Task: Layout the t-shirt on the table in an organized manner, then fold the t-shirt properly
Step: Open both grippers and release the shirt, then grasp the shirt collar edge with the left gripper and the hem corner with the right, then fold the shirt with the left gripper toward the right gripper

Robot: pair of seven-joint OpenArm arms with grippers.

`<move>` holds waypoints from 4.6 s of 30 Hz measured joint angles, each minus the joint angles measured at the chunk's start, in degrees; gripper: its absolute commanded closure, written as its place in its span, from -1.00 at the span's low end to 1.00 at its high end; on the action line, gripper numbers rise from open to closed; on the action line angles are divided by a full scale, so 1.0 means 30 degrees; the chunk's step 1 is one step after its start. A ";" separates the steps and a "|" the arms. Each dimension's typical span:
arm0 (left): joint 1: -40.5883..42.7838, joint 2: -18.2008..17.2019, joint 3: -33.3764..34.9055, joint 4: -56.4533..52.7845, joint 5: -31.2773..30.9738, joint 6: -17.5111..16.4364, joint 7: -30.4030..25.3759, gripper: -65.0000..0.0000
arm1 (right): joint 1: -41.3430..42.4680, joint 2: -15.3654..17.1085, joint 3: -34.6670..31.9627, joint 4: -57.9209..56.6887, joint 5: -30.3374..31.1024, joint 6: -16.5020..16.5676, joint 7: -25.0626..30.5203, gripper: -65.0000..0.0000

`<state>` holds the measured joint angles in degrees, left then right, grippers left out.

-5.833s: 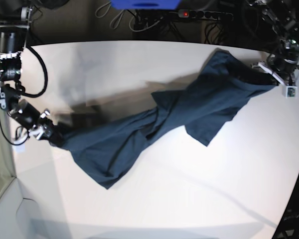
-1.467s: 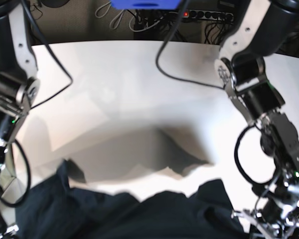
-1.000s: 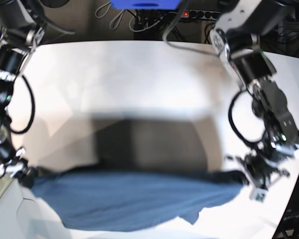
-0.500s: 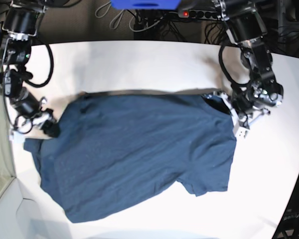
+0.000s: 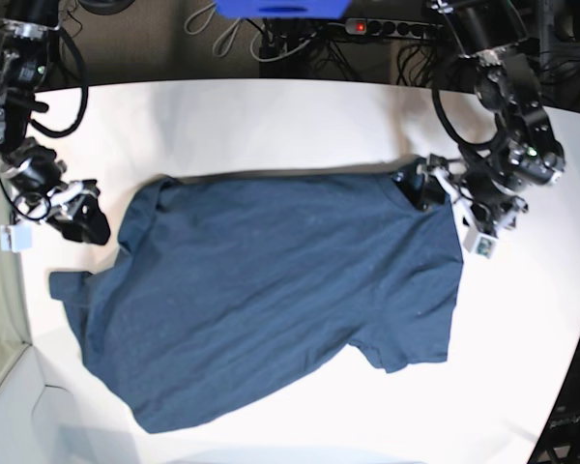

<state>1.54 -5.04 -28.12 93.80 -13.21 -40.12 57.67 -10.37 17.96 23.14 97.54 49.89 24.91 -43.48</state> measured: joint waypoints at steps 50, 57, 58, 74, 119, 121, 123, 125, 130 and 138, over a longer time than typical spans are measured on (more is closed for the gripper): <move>-0.8568 -0.1800 -0.0219 -1.6895 0.2353 -0.0124 -1.0455 -0.63 | 0.1581 0.1829 -0.5632 -0.1770 -0.0044 0.0022 0.1763 1.00; -0.8422 -0.1960 -0.0211 -1.6823 0.2244 -0.0131 -1.0455 -0.63 | 0.5552 0.1778 -0.5799 -0.0831 0.0138 0.0262 -0.0750 1.00; -0.8415 -0.1982 -0.0211 -1.6793 0.2273 -0.0138 -1.0389 -0.63 | 0.6339 0.1632 -0.5785 -0.1428 0.0109 0.0299 -0.0896 1.00; -0.5442 -0.1122 -0.0386 -0.4306 0.2528 0.0146 -0.2783 -0.63 | 1.6473 -0.0364 -1.0375 -1.3872 0.0051 0.0058 0.3483 1.00; -0.5442 0.4590 0.2543 -0.8998 0.3898 0.0160 -0.5807 0.74 | 1.3172 0.0117 -1.2633 -1.5737 0.0022 0.0044 0.5173 1.00; -0.5894 0.4575 0.2535 -0.9821 0.3905 0.0153 -0.5807 1.00 | 1.3049 0.0204 -1.2633 -1.5737 0.0029 0.0051 0.5151 1.00; -0.6207 0.4605 0.2535 -1.0448 0.3993 0.0153 -0.5792 0.93 | 1.3019 0.0357 -1.2633 -1.5744 0.0029 0.0080 0.5034 1.00; -0.6353 0.4597 0.2535 -1.0520 0.4044 0.0153 -0.5734 1.00 | 1.2998 0.0663 -1.2626 -1.5744 0.0051 0.0058 0.5224 1.00; -0.6564 0.4605 0.2535 -0.8619 0.4058 0.0160 -0.5523 0.99 | 1.2757 0.1290 -1.2611 -1.5744 0.0051 0.0095 0.5042 1.00; -0.8699 0.3657 0.2514 -0.7286 0.4014 0.0153 -0.5457 0.99 | 1.2648 0.2426 -1.2553 -1.2604 0.0066 0.0058 0.5013 1.00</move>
<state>-24.56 5.93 -20.58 71.94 -1.17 -39.66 41.30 27.57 25.23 -14.52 59.72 50.09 25.08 -28.45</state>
